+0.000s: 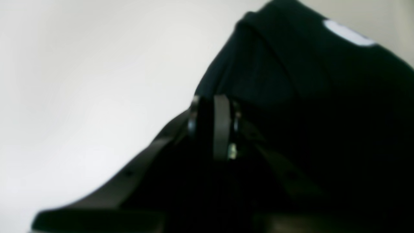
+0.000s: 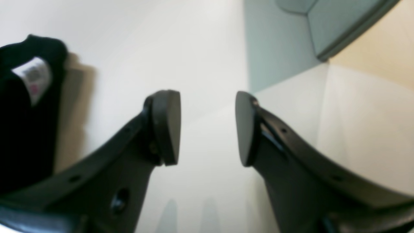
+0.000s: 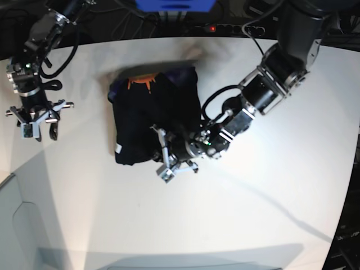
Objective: Fold the T-shirt properly
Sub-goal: 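Push the bundle away from the robot with the left gripper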
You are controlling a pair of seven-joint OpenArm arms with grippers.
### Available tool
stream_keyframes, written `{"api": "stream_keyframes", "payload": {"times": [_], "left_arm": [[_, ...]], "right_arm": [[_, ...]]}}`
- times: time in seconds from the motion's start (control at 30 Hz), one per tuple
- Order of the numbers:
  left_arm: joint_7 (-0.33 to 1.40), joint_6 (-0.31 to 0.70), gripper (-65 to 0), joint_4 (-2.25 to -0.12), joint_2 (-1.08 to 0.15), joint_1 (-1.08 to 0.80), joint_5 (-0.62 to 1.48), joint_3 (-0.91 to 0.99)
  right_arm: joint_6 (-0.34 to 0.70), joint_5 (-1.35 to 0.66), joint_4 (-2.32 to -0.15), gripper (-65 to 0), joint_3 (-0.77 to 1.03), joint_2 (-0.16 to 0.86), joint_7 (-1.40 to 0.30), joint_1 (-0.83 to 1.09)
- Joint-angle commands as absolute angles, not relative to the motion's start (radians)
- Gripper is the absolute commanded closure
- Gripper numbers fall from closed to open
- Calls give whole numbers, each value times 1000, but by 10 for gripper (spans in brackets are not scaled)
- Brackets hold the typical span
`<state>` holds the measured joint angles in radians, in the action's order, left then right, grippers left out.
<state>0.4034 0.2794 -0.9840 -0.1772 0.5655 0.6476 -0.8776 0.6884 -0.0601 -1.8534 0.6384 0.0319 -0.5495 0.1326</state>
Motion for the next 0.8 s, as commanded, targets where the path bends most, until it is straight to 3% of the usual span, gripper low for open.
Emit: {"api": "stream_keyframes", "payload": {"times": [0.0,0.1,0.17,0.33,0.43,0.63,0.77], "left_arm": [[383,303,-1,-987,-153,602,641,-872],[383,309,-2,-980,-124,607,553,-868],[384,308,-36,-981,-122,610,509,-866],[384,306,-305,-984,-110,613,476,-840],[383,309,-417,-1038,-110,611,476,-740],[384,308,-426,-1190,-113,604,475,-559],[394,308,-426,-1305,-185,535,484,-464]], "right_arm": [[698,-79,-1873,-280,651,38,-522,133],[698,-81,-1879,-280,656,38,-522,148],[698,-81,-1897,-280,656,38,-522,168],[698,-84,-1943,-280,651,35,-522,194],[698,-85,-1972,-280,653,18,-522,214],[698,-85,-2011,-280,628,-38,-521,265],[698,-85,-2017,-269,584,-84,-513,317]]}}
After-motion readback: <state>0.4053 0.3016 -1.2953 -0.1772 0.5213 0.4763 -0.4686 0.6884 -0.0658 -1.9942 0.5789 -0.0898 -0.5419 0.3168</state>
